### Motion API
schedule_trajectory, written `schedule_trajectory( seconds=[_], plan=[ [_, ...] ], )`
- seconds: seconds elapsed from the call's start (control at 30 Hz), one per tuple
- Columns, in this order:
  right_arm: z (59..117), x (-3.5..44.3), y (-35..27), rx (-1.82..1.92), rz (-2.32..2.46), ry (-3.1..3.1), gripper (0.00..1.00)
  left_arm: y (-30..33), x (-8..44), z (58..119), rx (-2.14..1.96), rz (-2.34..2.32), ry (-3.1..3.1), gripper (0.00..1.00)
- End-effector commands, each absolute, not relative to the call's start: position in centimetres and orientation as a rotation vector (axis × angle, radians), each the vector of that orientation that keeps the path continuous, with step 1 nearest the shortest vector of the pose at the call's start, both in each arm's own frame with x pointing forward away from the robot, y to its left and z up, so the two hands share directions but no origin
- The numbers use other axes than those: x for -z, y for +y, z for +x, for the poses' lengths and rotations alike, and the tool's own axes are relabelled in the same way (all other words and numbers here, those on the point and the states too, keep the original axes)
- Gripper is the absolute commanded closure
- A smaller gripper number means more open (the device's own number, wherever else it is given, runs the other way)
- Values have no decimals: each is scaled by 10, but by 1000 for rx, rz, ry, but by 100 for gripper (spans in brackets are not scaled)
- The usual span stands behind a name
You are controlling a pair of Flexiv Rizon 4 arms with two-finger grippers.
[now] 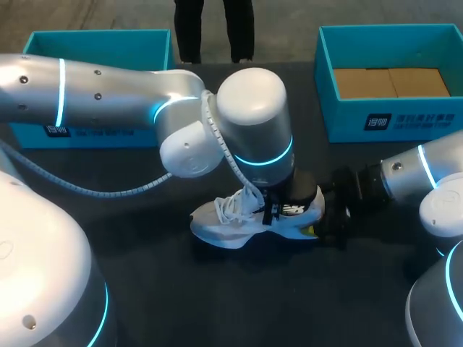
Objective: Take the shoe out of the shoebox, open the shoe tongue, remove and reinsert the insole, then place the shoe into the shoebox
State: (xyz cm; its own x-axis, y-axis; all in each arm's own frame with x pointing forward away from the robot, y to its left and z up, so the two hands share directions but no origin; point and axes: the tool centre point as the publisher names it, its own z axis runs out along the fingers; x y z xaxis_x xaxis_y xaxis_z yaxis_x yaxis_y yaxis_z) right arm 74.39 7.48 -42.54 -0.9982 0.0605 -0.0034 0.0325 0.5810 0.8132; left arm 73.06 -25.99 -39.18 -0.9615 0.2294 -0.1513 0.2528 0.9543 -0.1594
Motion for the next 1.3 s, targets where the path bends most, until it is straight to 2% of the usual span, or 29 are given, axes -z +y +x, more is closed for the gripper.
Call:
schedule_trajectory(
  seconds=[0.03, 1.3],
  plan=[
    [744, 426, 77, -1414, 83, 2769, 100, -253, 380, 730, 282, 374, 2968, 100],
    [744, 426, 77, -1414, 83, 2769, 100, -230, 318, 740, 616, 368, 3015, 100]
  ],
)
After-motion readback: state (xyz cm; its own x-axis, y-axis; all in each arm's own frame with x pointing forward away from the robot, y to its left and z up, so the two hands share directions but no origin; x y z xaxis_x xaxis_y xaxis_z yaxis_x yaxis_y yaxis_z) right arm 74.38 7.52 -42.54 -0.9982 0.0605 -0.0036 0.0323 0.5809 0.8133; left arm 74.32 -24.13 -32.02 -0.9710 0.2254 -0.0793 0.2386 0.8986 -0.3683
